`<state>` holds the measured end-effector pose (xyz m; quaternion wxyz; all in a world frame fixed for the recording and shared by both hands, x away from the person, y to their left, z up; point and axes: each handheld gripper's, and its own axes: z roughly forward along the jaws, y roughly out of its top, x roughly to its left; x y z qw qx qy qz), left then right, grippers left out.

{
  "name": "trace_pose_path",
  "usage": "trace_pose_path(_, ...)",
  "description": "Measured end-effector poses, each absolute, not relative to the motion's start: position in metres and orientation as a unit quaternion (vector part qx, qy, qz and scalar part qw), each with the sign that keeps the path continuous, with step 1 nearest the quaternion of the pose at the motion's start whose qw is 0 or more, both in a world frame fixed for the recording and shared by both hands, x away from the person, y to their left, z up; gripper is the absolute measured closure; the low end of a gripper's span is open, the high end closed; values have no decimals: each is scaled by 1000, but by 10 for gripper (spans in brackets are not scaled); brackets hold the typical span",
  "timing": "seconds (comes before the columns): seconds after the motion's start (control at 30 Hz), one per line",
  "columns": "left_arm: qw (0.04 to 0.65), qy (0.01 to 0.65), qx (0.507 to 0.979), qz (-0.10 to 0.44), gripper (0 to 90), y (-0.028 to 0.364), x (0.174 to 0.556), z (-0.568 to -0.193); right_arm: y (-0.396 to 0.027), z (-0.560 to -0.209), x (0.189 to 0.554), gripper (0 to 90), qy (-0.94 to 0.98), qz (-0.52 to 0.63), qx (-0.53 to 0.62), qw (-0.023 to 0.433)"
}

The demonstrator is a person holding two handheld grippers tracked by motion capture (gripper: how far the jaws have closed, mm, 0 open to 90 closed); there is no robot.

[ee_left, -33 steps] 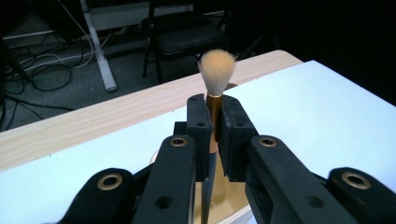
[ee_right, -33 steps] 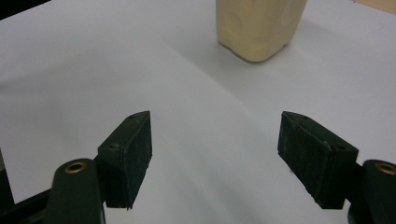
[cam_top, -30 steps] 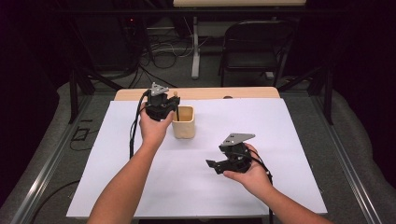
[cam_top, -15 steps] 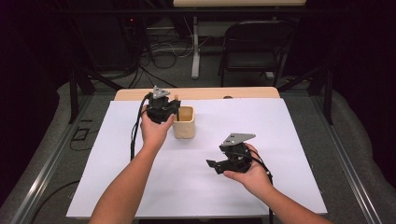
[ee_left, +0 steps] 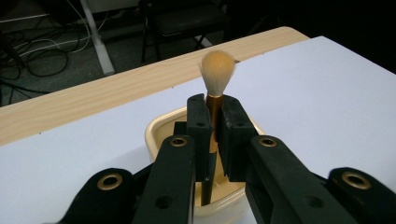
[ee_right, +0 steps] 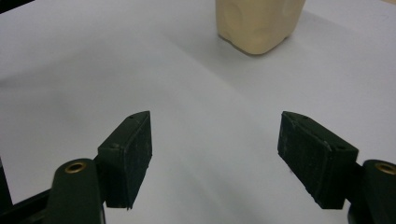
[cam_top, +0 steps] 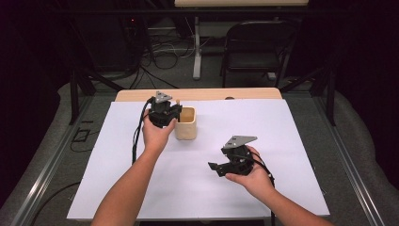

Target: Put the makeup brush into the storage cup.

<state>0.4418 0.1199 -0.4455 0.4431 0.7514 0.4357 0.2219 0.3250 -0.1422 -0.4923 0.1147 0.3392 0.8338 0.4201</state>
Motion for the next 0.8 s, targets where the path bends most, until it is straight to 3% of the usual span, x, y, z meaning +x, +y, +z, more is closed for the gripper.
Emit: trace_pose_path(0.8,438,435,757,214,838,116,442,-456,-144,-493,325,260,832,422,341,114)
